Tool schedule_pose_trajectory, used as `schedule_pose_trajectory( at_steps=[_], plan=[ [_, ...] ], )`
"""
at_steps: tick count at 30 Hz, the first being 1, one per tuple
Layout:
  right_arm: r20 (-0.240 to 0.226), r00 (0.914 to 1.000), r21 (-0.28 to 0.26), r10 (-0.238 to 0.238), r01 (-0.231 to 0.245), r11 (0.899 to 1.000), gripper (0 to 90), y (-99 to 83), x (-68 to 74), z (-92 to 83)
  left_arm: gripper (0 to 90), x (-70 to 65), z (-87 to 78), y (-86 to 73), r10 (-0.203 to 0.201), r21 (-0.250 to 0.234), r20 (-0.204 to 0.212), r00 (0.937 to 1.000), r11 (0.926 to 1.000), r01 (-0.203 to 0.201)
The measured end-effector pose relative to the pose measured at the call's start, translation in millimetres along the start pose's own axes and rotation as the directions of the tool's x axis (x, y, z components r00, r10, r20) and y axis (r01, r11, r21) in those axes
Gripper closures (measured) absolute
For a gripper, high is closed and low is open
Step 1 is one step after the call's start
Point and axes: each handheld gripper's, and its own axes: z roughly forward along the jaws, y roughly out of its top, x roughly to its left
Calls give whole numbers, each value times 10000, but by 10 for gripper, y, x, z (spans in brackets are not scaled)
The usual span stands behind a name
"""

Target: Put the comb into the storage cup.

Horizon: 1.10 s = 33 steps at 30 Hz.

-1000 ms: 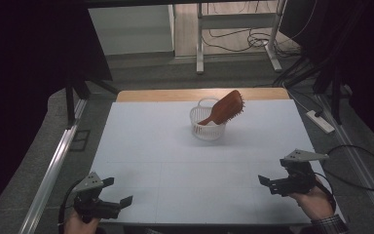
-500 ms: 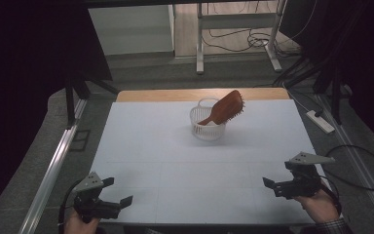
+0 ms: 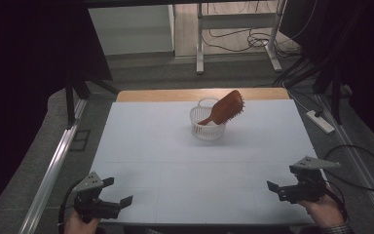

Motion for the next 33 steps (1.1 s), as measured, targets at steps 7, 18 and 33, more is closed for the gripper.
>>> schedule_pose_trajectory(
  at_steps=[7, 18, 33],
  plan=[
    [111, 9999, 70, 49, -50, 10000, 0, -42, 1, -30, 11, 0, 1, 0, 0, -15, -6, 10000, 10000, 0],
    [308, 9994, 95, 174, -177, 9998, 0, -122, -24, -102, 11, 0, 0, 1, 8, -14, 0, 10000, 10000, -8],
    [568, 9977, 207, 374, -386, 9990, 0, -220, -59, -180, 11, -2, 0, 2, 18, -30, -18, 10000, 10000, -18]
  ],
)
